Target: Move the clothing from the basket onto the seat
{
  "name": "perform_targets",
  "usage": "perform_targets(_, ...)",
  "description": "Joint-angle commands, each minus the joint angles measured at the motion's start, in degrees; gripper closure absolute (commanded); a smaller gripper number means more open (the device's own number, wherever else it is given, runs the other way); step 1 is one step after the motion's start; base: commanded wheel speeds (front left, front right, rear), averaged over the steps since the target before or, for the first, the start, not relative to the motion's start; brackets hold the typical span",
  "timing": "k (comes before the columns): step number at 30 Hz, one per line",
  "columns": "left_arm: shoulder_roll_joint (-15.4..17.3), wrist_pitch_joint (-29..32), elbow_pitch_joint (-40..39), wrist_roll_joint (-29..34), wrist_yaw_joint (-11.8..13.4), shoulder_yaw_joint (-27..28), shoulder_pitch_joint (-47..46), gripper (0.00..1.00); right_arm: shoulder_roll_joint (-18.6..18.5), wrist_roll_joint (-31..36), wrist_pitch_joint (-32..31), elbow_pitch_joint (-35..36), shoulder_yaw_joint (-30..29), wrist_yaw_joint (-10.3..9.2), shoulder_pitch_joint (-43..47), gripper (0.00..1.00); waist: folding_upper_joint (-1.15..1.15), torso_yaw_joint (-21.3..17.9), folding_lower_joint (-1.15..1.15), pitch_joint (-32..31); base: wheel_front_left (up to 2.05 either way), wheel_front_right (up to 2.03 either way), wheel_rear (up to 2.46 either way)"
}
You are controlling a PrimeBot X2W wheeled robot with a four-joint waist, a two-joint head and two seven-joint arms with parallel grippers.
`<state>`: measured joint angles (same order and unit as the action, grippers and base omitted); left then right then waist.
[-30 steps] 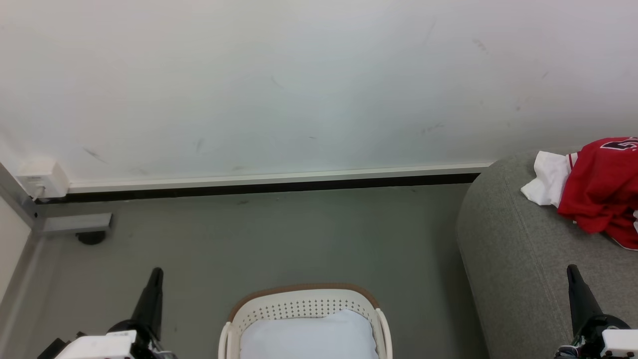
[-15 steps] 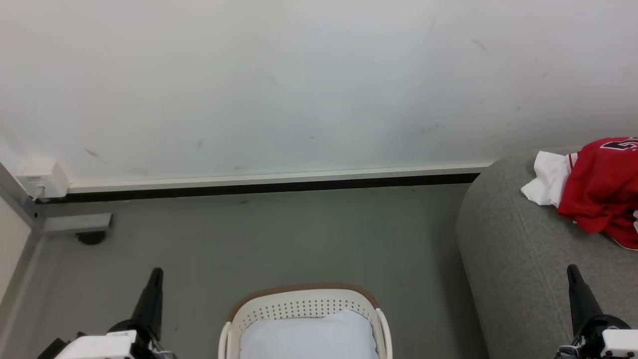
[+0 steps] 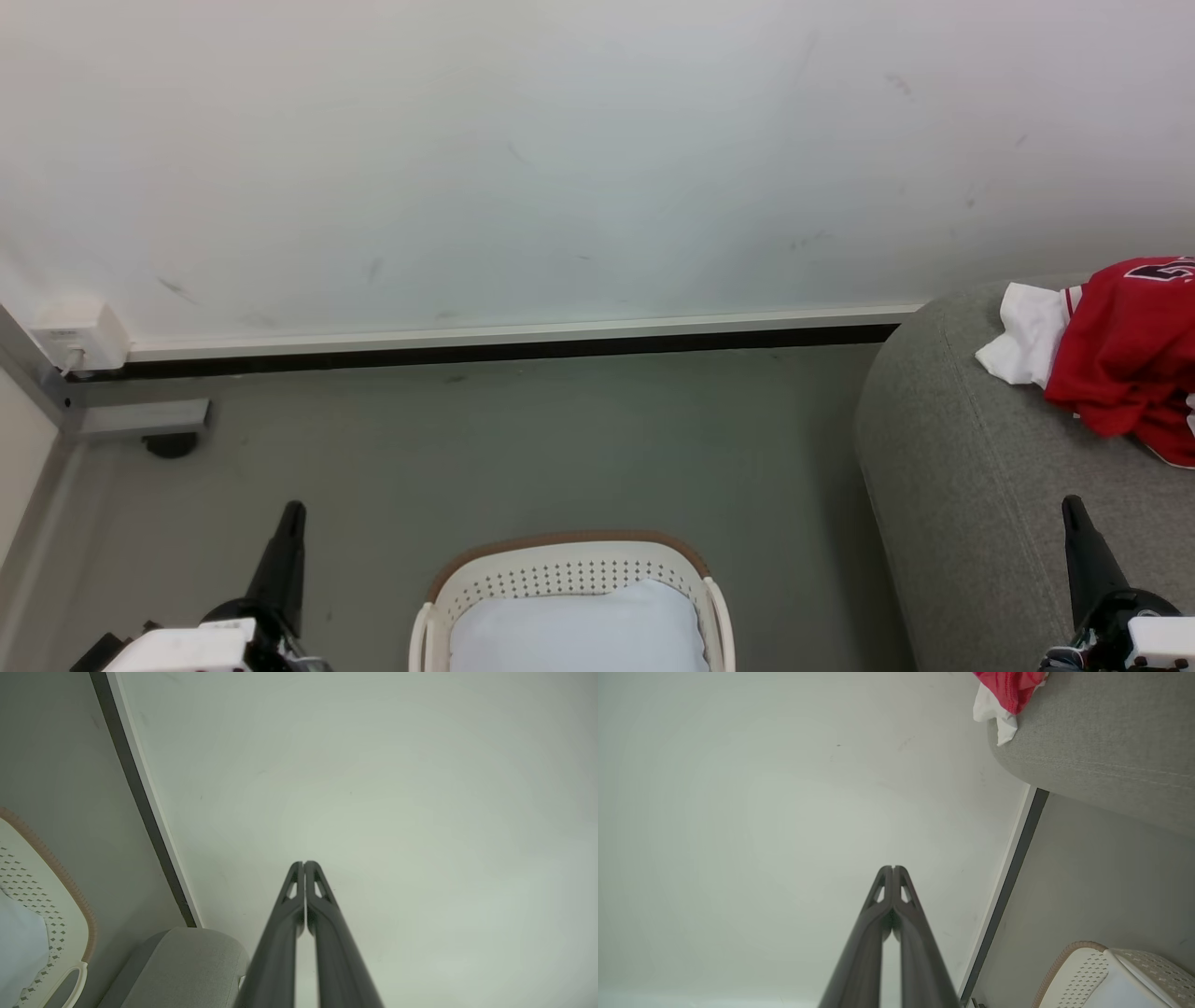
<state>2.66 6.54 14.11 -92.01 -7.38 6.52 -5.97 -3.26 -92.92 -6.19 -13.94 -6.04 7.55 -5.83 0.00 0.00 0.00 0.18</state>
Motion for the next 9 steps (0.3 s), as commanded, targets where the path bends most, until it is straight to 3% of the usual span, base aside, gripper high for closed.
perform_targets(1,0.4,0.2,-0.2,-0.7,-0.2,0.1,-0.5,1.0,0.1,0.2,-0.1,-0.2,-0.2,-0.12,-0.7,1.0,0.0,0.0,0.0,0.0,0.0,0.0,0.0)
perform_targets(9,0.4,0.2,-0.2,-0.7,-0.2,0.1,-0.5,1.0,0.1,0.3,-0.2,-0.2,-0.3,-0.12,-0.7,1.0,0.0,0.0,0.0,0.0,0.0,0.0,0.0)
